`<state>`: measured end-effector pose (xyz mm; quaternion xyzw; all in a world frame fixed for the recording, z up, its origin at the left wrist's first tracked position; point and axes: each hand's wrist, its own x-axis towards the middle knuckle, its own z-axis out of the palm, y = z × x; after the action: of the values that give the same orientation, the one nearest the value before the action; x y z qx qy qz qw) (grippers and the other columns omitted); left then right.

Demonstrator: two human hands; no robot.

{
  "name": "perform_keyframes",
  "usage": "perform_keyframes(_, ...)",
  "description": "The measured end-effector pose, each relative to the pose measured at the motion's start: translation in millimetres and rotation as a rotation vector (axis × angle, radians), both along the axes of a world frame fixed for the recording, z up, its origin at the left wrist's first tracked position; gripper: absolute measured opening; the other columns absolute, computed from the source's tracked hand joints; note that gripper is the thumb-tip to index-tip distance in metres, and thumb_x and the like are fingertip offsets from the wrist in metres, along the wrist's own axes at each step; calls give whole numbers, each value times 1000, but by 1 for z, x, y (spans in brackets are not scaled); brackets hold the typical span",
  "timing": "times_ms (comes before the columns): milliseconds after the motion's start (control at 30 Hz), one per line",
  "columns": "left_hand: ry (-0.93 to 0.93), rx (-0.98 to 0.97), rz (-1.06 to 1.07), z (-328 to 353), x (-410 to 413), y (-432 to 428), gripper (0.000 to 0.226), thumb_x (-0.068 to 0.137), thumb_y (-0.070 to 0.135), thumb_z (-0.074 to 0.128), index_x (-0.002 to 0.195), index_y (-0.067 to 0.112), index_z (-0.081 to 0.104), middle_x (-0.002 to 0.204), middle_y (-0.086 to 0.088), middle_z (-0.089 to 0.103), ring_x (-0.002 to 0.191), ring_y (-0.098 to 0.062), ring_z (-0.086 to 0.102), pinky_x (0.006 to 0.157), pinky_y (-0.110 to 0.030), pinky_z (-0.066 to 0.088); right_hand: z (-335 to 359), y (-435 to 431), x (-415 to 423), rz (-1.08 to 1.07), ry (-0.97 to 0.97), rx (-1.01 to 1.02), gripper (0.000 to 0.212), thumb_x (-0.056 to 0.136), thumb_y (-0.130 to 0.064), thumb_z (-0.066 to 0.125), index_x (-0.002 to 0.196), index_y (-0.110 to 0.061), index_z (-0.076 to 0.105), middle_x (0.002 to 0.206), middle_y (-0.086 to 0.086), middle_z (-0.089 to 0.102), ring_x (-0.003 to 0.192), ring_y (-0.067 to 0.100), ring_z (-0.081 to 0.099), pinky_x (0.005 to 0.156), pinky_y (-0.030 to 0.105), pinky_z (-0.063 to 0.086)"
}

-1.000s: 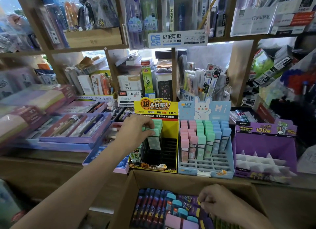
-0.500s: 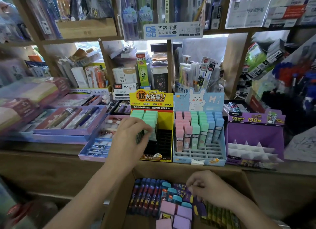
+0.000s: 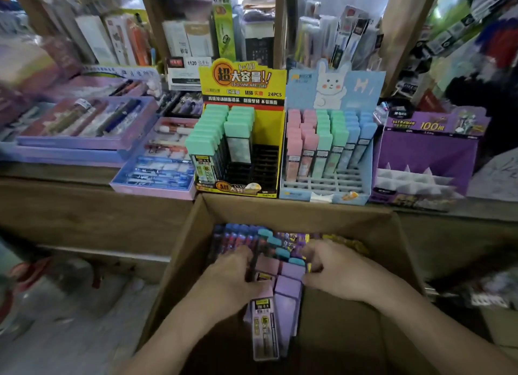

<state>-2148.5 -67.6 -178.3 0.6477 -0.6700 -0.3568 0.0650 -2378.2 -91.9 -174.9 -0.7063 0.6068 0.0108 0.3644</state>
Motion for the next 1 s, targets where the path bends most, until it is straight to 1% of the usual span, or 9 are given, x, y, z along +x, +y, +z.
perform_keyframes(100,-90,116,-3,-6,1,6,34,77,48,72,102,36,52,106,11,59,99,-11,58,88,-31,52,-4,14,6,-15,-13,57,41,84,-37,76,119,-34,56,103,-11,68,95,6,65,75,23,54)
perform_keyframes(200,-109,193,-10,-9,0,9,46,76,46,74,116,34,53,118,9,58,108,-12,58,94,-32,51,-9,26,12,-29,2,94,56,84,-42,78,130,-34,48,120,-12,66,108,9,64,93,37,56)
perform_keyframes(300,-87,212,5,-8,-2,9,41,76,43,76,105,37,49,110,13,53,101,-8,55,81,-23,45,-12,31,16,-58,-2,90,66,85,-42,78,139,-35,41,120,-13,63,109,7,62,93,36,56)
perform_keyframes(433,-101,275,5,-11,-6,10,43,76,45,79,102,38,45,92,19,43,84,-1,48,61,-17,34,-15,36,20,-89,-4,71,58,86,-38,78,133,-34,43,111,-15,58,98,3,60,79,24,54)
perform_keyframes(533,-118,317,-49,-11,-6,12,40,73,51,79,93,36,47,89,19,42,80,0,48,58,-18,33,-17,39,23,-85,-23,140,53,84,-38,79,124,-32,45,105,-14,56,93,5,58,68,21,44)
perform_keyframes(667,-146,367,-128,-15,-6,14,39,70,56,78,86,30,53,90,10,57,88,-9,60,63,-25,41,-16,43,25,-58,-19,228,45,83,-32,81,114,-31,48,100,-9,58,86,8,58,62,24,40)
perform_keyframes(833,-105,413,-169,-16,-6,15,43,69,59,76,95,32,55,100,12,56,93,-8,59,72,-26,48,-10,42,24,-62,-7,257,38,80,-31,84,106,-27,56,103,-5,59,93,14,61,66,26,46)
perform_keyframes(933,74,506,-124,-13,-7,17,48,72,50,81,110,31,58,111,11,59,102,-10,64,86,-35,60,-9,41,24,-85,-42,291,40,76,-30,86,108,-28,61,104,-7,62,93,10,62,71,29,54)
perform_keyframes(1000,213,580,-87,-9,-8,19,49,74,41,83,116,33,58,115,9,64,102,-9,67,85,-33,62,-8,40,22,-107,-95,338,42,74,-24,87,109,-28,63,107,-5,64,93,12,65,76,32,58)
